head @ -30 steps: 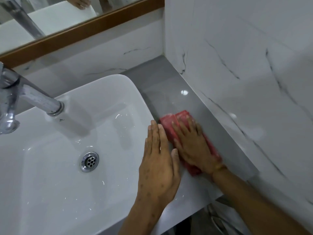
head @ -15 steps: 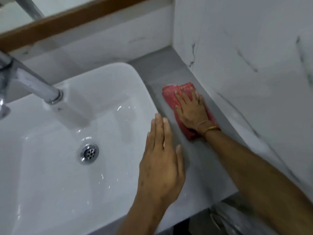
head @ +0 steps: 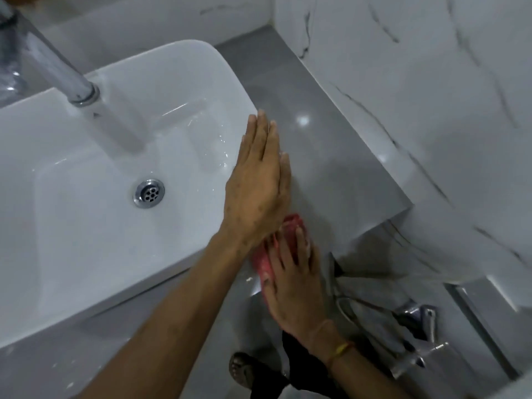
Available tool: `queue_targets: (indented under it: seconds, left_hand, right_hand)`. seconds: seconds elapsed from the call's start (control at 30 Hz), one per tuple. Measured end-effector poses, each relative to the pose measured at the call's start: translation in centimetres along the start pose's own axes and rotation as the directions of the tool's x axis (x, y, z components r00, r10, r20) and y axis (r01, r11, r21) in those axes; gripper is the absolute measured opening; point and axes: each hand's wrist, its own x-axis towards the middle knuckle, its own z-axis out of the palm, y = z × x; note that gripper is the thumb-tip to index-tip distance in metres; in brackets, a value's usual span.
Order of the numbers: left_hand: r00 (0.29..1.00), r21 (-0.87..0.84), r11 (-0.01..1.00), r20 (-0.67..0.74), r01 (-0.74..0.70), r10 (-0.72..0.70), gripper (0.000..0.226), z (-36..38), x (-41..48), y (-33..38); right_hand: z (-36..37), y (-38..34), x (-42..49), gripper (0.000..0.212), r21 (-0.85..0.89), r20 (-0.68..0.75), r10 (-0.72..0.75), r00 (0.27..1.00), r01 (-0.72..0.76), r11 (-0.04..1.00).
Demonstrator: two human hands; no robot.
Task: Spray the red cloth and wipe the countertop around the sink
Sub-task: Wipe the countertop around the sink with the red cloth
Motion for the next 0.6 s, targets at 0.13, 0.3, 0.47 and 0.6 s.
queue_targets:
  seconds: [0.13,0.3,0.47,0.6]
  left_hand:
    - [0.95,-0.046,0.981,-0.265,-0.187,0.168,0.04,-1.0,-8.2,-1.1]
    - [1.0,0.059,0.998,0.009,0.029,-0.03,0.05,4.7,-17.3,-1.8]
    - [0.941,0.27,0.938,0.198,0.217,-0.274,0.073,10.7,-15.3,-3.4]
    - [0.951,0.319,0.918,0.116,0.236,-0.285,0.071,11.7,-15.6,-4.4]
  right_hand:
    - [-0.4,-2.3,-1.2,0.067,0.08,0.015,-0.059,0.998,0.058,0.995]
    - [-4.8,0.8,0.4,0.057,0.686,-0.035,0.199,0.979,-0.121,0.718]
    - [-12.1,0.9,4.7,0.05,0.718,-0.357,0.175,0.918,0.15,0.68]
    - [-14.8,-3.3,7.8,0.053,0.339,-0.379,-0.281,0.882,0.415,0.844]
